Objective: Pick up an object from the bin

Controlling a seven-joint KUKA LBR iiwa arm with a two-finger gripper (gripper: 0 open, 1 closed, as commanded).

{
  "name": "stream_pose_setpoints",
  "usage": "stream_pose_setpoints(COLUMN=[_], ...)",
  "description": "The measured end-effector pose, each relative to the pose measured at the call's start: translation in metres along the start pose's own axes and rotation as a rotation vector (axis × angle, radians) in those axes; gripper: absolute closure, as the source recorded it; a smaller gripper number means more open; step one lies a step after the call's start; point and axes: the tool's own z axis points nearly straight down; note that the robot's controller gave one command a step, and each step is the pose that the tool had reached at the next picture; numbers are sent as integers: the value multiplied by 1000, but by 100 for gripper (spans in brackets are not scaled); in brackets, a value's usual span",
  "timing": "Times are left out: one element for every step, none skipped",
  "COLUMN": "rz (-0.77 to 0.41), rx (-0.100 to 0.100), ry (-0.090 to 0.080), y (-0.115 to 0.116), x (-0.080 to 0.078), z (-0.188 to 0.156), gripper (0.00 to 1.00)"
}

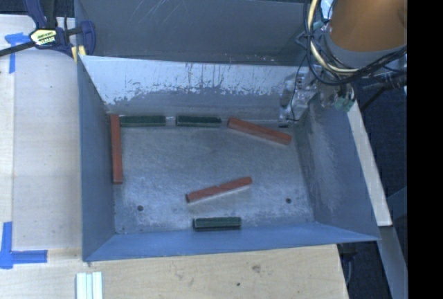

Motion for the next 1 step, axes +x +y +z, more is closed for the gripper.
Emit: stream_pose_setpoints(rz=[-141], rx=[-1], ry=[9], y=[7], x=[-16], z=[96], gripper=[0])
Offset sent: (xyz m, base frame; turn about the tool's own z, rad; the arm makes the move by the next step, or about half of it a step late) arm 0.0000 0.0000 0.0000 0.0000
